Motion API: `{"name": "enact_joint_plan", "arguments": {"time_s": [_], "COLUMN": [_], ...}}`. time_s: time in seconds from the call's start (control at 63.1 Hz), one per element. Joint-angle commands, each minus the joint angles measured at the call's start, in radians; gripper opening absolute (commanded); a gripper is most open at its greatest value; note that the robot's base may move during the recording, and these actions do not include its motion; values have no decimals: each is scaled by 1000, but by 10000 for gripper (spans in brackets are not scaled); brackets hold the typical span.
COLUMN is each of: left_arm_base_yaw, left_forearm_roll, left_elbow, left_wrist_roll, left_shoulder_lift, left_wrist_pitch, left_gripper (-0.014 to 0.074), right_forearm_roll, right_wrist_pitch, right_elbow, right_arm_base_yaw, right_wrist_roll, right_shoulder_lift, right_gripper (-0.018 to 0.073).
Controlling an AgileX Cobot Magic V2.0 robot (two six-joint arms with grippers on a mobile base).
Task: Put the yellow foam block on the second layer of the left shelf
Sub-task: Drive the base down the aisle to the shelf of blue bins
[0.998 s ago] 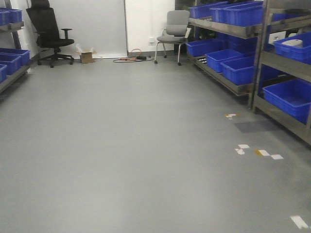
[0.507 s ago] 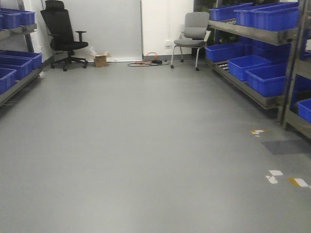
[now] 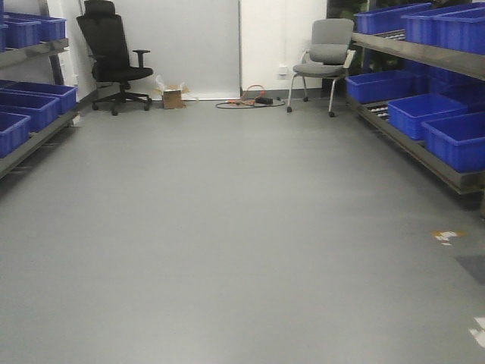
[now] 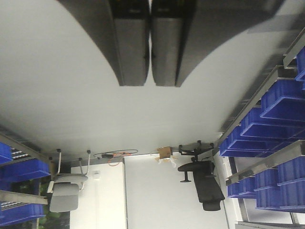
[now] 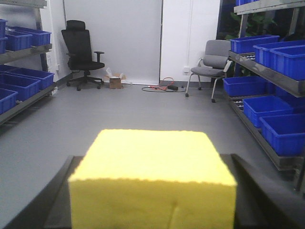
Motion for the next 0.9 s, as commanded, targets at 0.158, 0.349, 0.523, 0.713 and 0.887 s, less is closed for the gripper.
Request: {"name": "enact_joint_plan", "arguments": {"time_s": [0.158, 0.349, 0.523, 0.713, 0.887], "left_arm_base_yaw": [-4, -4, -4, -4, -4], "left_forearm_roll": [-5, -5, -5, -5, -5], "left_elbow": [24, 24, 24, 24, 24], "left_wrist_roll": [-4, -4, -4, -4, -4], "left_shoulder_lift": [-20, -20, -20, -20, -20], "left_wrist_pitch": [-83, -83, -83, -83, -83], "left_gripper": [124, 124, 124, 124, 124], "right_forearm_roll": [-3, -3, -3, -3, -3], "right_wrist_pitch": [-94, -94, -94, -94, -94], "right_elbow": [-31, -31, -31, -31, -31], "right_arm_base_yaw": [-5, -5, -5, -5, -5], "right_wrist_roll": [-8, -8, -8, -8, -8], "right_shoulder_lift": [9, 9, 9, 9, 9], "right_gripper": [490, 490, 490, 490, 490]}}
